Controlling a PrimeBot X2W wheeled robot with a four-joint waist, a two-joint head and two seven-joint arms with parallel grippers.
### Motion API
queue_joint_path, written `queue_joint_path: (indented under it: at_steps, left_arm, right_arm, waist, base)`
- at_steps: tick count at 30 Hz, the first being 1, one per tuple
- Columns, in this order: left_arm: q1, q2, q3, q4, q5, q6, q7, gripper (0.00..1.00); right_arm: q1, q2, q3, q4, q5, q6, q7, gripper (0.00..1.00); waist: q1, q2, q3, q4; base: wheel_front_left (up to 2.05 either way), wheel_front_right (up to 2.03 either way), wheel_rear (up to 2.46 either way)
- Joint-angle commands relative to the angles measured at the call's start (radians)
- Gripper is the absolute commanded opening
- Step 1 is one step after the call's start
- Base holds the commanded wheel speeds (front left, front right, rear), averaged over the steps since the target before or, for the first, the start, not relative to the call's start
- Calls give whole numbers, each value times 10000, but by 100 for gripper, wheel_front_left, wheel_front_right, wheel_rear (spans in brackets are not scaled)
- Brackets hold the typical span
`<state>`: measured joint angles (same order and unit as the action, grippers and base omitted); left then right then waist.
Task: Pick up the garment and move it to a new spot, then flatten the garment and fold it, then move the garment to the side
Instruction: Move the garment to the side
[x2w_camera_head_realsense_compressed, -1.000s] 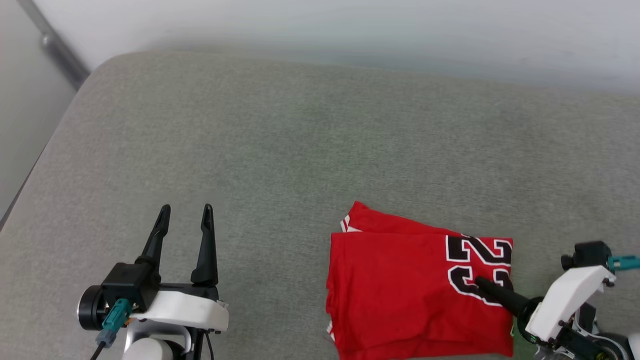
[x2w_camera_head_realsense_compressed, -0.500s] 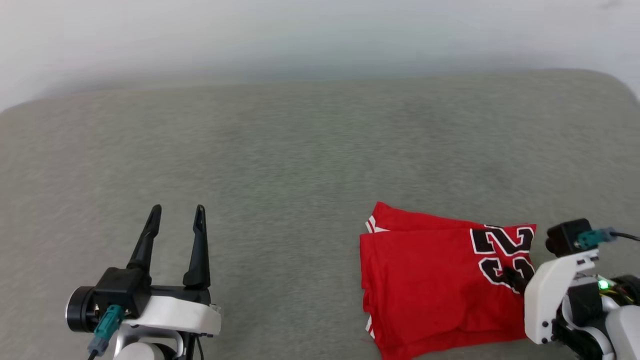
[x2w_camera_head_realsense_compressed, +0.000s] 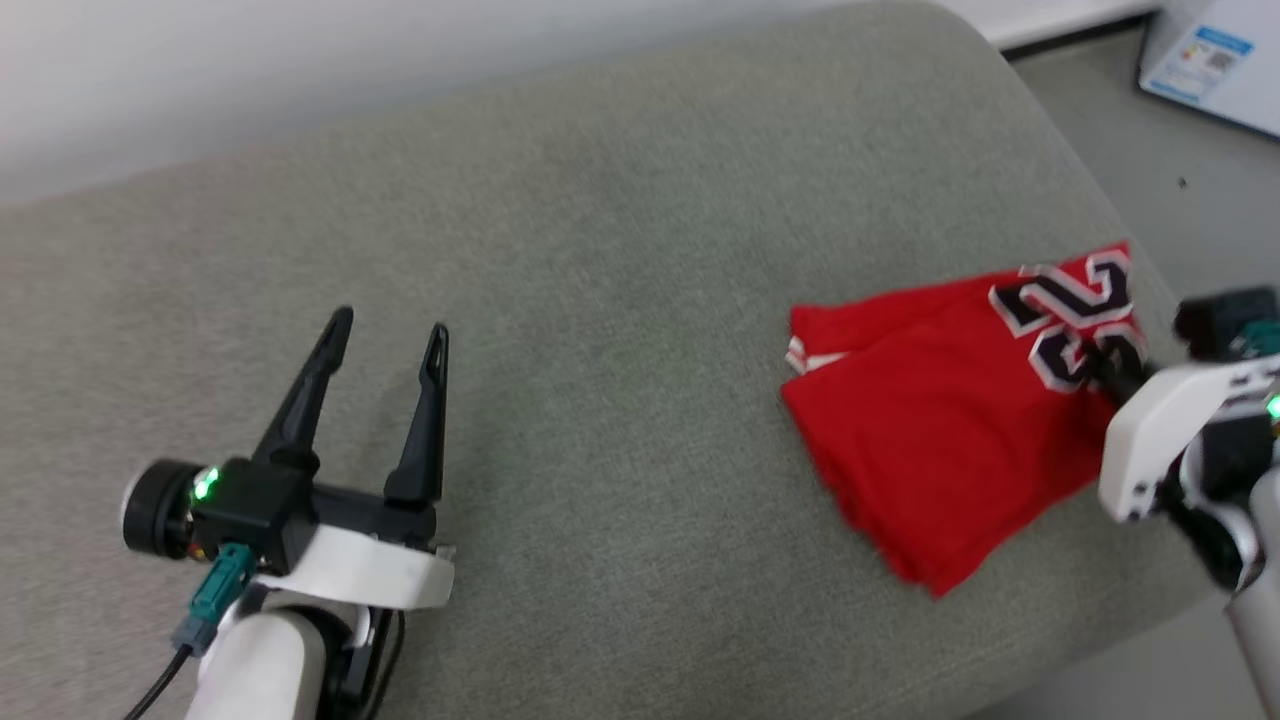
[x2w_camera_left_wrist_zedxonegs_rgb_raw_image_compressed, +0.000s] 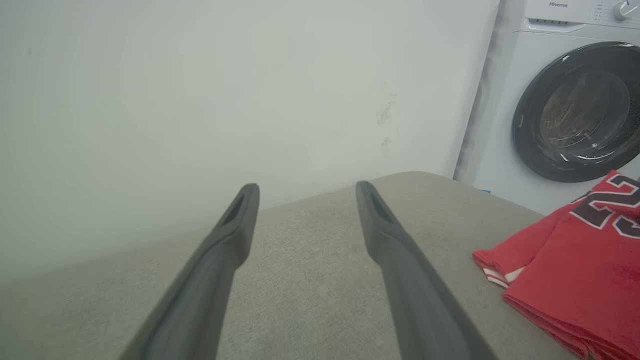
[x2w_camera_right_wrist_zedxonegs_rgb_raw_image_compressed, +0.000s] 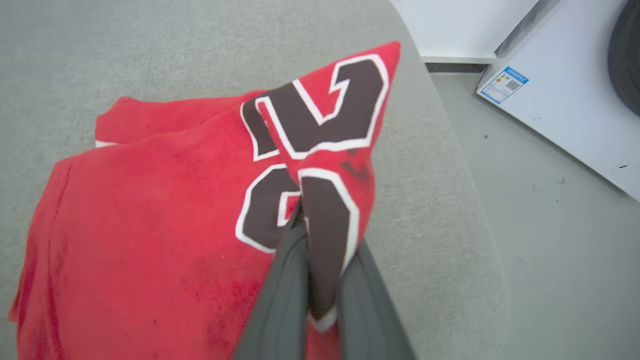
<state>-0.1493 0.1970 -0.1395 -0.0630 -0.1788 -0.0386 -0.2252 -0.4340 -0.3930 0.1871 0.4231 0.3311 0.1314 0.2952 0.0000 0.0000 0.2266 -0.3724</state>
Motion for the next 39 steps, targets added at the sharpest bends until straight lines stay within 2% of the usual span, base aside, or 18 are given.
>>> queue_joint_path:
  at_steps: [1,10,14,21,22,23,24,31,35,39]
  left_arm:
    - [-378,219,-67,-223,126,-113,183,100]
    - [-1698,869,-395,-1369,516,-423,1055,100]
    - [-2179,1050,-490,-1866,603,-495,1347,100]
    - [-2565,1285,-594,-2343,662,-552,1586,100]
    - [-2582,1291,-606,-2378,666,-553,1597,100]
    - [-2585,1288,-624,-2415,673,-541,1602,100]
    - [-2574,1282,-640,-2416,677,-523,1605,100]
    - [-2207,1117,-618,-2042,453,-314,1267,100]
    - [-2003,964,-610,-1728,346,-210,959,100]
    - [-1550,744,-556,-1214,157,4,535,100]
  right_arm:
    - [-710,64,-266,300,-99,-13,-610,0]
    - [-2702,-79,-1762,2054,35,-15,-2726,0]
    - [-3288,-273,-2453,2872,97,-15,-3193,0]
    - [-3686,-120,-3245,4347,-150,-15,-3501,0]
    - [-3738,-77,-3391,4592,-253,-13,-3632,3]
    - [-3776,-39,-3547,4856,-375,-15,-3732,30]
    - [-3833,1,-3650,5040,-494,-13,-3889,100]
    - [-3950,-241,-4343,5783,-1682,-13,-4827,100]
    - [-3601,-359,-4478,5604,-2001,-15,-4906,100]
    - [-2885,-97,-4502,4992,-2152,-15,-4948,100]
  waist:
    - [0,0,1221,-745]
    - [0,0,3228,-589]
    - [0,0,3853,-407]
    - [0,0,4387,-191]
    - [0,0,4400,-164]
    - [0,0,4402,-136]
    - [0,0,4390,-111]
    - [0,0,3717,105]
    - [0,0,3209,302]
    - [0,0,2402,632]
  base:
    - [0,0,0]
    - [0,0,0]
    - [0,0,0]
    - [0,0,0]
    - [0,0,0]
    - [0,0,0]
    - [0,0,0]
    - [0,0,0]
    - [0,0,0]
    - [0,0,0]
